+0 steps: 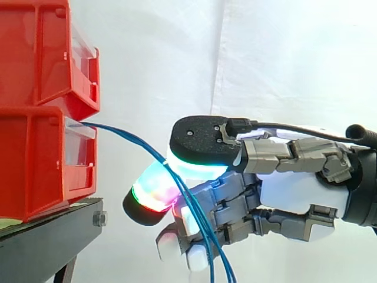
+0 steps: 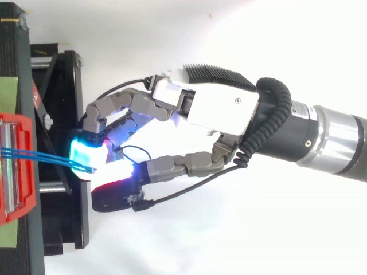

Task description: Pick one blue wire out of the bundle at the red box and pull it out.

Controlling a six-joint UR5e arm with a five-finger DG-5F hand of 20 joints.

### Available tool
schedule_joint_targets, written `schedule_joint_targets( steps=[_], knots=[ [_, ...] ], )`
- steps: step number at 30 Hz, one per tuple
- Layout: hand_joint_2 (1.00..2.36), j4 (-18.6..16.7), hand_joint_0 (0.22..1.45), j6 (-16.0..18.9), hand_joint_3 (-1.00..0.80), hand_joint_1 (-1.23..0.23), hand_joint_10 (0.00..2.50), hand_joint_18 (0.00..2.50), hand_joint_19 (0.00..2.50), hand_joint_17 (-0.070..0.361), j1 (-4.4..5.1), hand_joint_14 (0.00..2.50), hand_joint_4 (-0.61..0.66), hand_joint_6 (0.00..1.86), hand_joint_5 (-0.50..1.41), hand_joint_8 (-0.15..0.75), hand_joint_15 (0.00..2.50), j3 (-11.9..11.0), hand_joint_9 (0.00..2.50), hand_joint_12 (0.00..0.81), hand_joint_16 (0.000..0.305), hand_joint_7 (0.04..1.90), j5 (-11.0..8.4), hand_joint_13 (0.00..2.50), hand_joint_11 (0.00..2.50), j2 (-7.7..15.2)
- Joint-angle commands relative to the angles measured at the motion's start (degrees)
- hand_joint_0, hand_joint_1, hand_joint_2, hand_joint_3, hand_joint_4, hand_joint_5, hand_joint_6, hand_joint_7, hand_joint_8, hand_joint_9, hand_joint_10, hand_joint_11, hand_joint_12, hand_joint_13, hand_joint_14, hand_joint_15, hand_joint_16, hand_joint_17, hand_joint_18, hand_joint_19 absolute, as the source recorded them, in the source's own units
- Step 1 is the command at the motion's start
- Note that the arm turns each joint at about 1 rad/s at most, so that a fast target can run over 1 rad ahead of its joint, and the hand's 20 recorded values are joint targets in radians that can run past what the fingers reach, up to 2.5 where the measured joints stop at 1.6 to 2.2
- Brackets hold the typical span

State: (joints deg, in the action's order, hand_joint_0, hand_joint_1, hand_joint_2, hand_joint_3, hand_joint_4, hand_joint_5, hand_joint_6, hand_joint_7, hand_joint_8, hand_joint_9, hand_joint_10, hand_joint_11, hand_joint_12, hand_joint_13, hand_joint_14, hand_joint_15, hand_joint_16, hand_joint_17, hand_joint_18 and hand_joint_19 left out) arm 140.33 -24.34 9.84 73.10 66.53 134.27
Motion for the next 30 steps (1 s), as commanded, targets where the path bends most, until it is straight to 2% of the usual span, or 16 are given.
schedule_joint_targets(
  steps=[1,20,24,30],
  knots=[
    [1.02,-0.15,0.58,0.0,-0.11,-0.73,0.02,0.85,0.61,0.145,0.0,0.02,0.23,0.88,-0.19,0.4,0.58,0.03,0.95,0.462,0.064,0.94,0.09,0.92,1.02,0.03],
    [1.02,-0.15,0.6,0.17,0.01,-0.75,0.01,0.98,0.59,0.158,0.0,0.02,0.16,0.9,-0.18,0.449,0.62,-0.15,1.1,0.492,0.07,0.96,-0.09,1.07,1.07,-0.06],
    [1.02,0.73,0.6,2.2,0.01,-0.75,0.01,0.98,0.59,0.158,0.0,0.02,0.17,0.9,-0.18,0.448,0.62,-1.73,1.11,0.494,0.07,0.97,-0.09,1.08,1.08,-0.06],
    [1.02,3.37,0.6,4.48,0.01,-0.75,0.01,0.99,0.59,0.158,0.0,0.02,0.17,0.9,-0.18,0.456,0.64,-1.99,1.15,0.494,0.07,0.96,0.79,1.1,1.11,-0.5]
  ],
)
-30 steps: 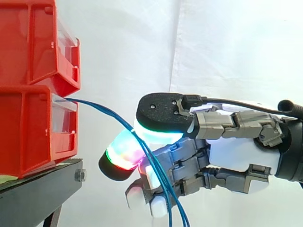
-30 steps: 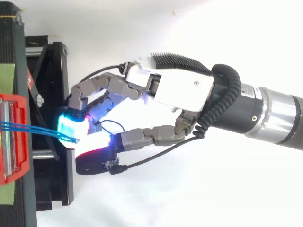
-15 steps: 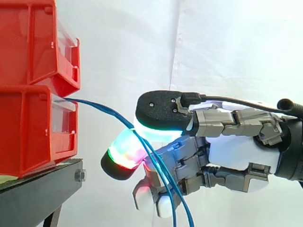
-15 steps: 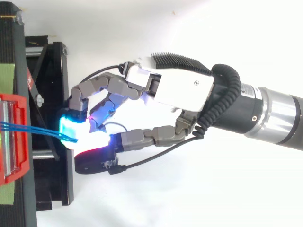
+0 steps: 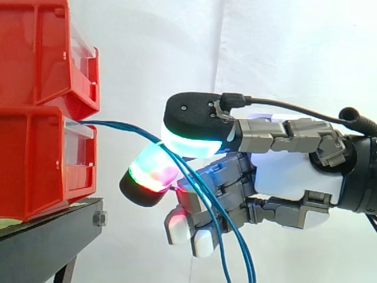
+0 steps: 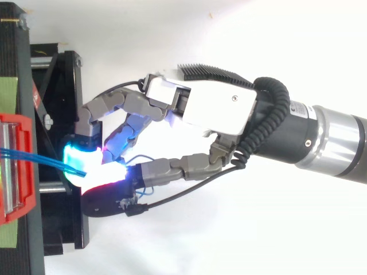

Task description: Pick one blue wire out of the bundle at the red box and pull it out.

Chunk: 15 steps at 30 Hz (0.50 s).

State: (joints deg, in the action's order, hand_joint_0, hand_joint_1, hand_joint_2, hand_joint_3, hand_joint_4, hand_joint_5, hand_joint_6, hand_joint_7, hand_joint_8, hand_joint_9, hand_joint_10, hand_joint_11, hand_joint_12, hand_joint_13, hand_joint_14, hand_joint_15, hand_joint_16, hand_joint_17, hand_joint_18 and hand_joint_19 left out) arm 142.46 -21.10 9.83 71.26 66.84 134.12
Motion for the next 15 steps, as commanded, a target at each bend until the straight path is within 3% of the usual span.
schedule_joint_targets(
  steps=[1,5,15],
  knots=[
    [1.02,1.5,0.6,1.33,0.01,-0.75,0.01,0.99,0.59,0.159,0.01,0.02,0.17,0.9,-0.18,0.458,0.65,-0.15,1.15,0.495,0.07,0.97,0.58,1.11,1.11,-0.62],
    [1.02,2.73,0.6,1.33,0.0,-0.75,0.01,0.99,0.59,0.158,0.01,0.02,0.17,0.9,-0.18,0.45,0.66,-0.15,1.17,0.497,0.07,0.97,0.66,1.11,1.19,-1.23],
    [1.02,10.73,0.61,1.51,-0.03,-0.76,0.01,0.95,0.6,0.15,0.01,0.02,0.15,0.9,-0.18,0.426,0.66,-0.15,1.15,0.483,0.067,0.94,1.1,1.08,1.2,-3.34]
  ],
)
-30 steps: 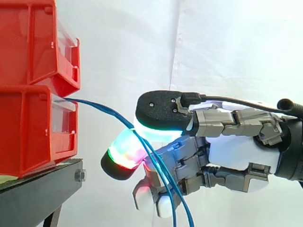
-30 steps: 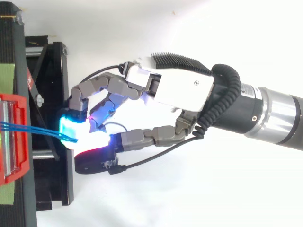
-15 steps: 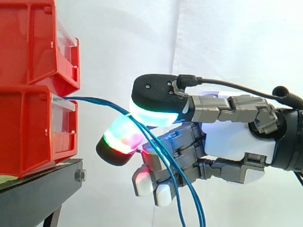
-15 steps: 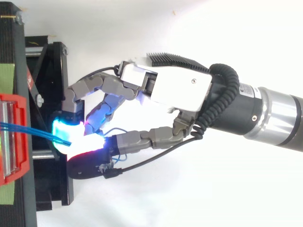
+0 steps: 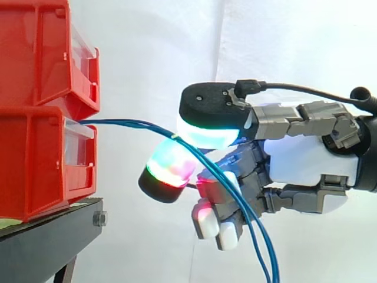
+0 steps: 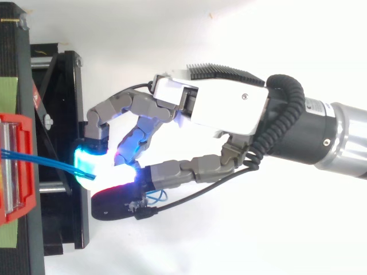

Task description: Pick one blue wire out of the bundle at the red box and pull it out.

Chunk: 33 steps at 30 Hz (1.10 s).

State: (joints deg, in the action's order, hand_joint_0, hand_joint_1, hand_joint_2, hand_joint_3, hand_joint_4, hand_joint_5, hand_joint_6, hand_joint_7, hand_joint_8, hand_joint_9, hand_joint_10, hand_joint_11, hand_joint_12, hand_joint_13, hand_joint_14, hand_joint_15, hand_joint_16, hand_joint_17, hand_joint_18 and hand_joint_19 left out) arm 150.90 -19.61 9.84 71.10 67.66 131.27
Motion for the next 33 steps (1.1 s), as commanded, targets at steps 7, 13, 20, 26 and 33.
schedule_joint_targets(
  steps=[7,13,20,26,33],
  knots=[
    [1.02,4.23,0.61,0.01,-0.03,-0.83,0.01,0.94,0.6,0.145,0.0,0.02,0.17,0.9,-0.19,0.41,0.67,0.0,1.12,0.472,0.064,0.95,1.86,1.06,1.21,-0.49],
    [1.02,3.96,0.6,0.36,-0.03,-0.82,0.01,0.95,0.6,0.148,0.0,0.02,0.2,0.9,-0.19,0.422,0.66,0.0,1.14,0.479,0.066,0.95,2.39,1.07,1.21,-0.66],
    [1.02,3.96,0.59,0.45,-0.03,-0.8,0.01,0.99,0.59,0.156,0.0,0.02,0.24,0.9,-0.18,0.441,0.65,0.0,1.16,0.499,0.069,0.96,2.04,1.09,1.2,-0.75],
    [1.02,3.96,0.58,3.35,-0.08,-0.77,0.01,0.96,0.61,0.154,0.0,0.02,0.27,0.89,-0.19,0.436,0.65,0.0,1.13,0.496,0.068,0.98,1.95,1.07,1.19,-0.75],
    [1.02,3.44,0.55,8.36,-0.1,-0.71,0.01,0.97,0.62,0.16,0.0,0.02,0.28,0.88,-0.18,0.446,0.66,-0.17,1.13,0.51,0.071,0.99,1.95,1.08,1.18,-0.66]
  ],
)
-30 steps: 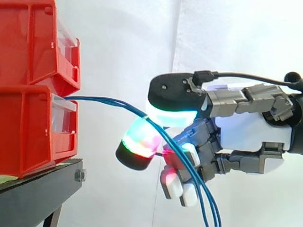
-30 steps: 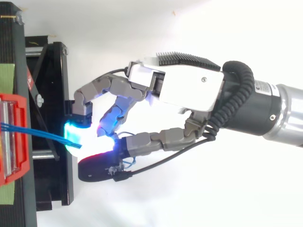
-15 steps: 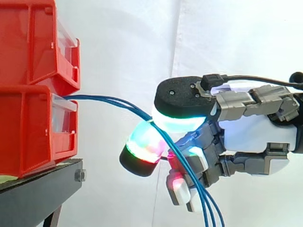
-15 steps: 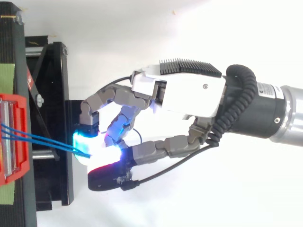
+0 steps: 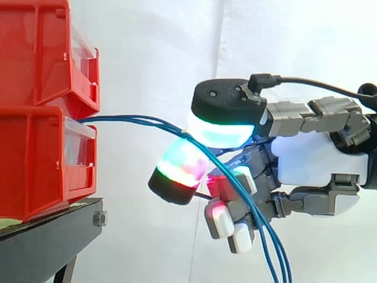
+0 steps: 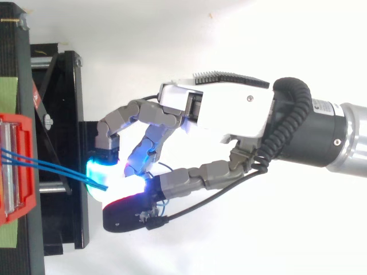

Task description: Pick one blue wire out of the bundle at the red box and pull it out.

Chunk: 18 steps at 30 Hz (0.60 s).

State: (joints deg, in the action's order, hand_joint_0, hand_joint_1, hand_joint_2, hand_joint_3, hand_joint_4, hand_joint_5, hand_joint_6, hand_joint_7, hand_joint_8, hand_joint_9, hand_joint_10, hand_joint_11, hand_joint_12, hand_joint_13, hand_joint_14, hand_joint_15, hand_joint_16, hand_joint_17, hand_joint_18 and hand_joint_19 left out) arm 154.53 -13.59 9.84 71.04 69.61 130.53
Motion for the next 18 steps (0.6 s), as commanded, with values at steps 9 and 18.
schedule_joint_targets(
  steps=[9,18],
  knots=[
    [1.02,0.69,0.54,2.87,-0.17,-0.71,0.01,0.93,0.64,0.149,0.0,0.02,0.27,0.87,-0.18,0.424,0.67,-2.84,1.1,0.492,0.066,1.03,0.09,1.05,1.17,-0.01],
    [1.02,0.69,0.55,3.04,-0.2,-0.77,0.01,0.93,0.63,0.148,0.0,0.02,0.27,0.88,-0.18,0.425,0.67,-2.84,1.1,0.488,0.066,1.06,0.26,1.06,1.19,-0.01]
  ],
)
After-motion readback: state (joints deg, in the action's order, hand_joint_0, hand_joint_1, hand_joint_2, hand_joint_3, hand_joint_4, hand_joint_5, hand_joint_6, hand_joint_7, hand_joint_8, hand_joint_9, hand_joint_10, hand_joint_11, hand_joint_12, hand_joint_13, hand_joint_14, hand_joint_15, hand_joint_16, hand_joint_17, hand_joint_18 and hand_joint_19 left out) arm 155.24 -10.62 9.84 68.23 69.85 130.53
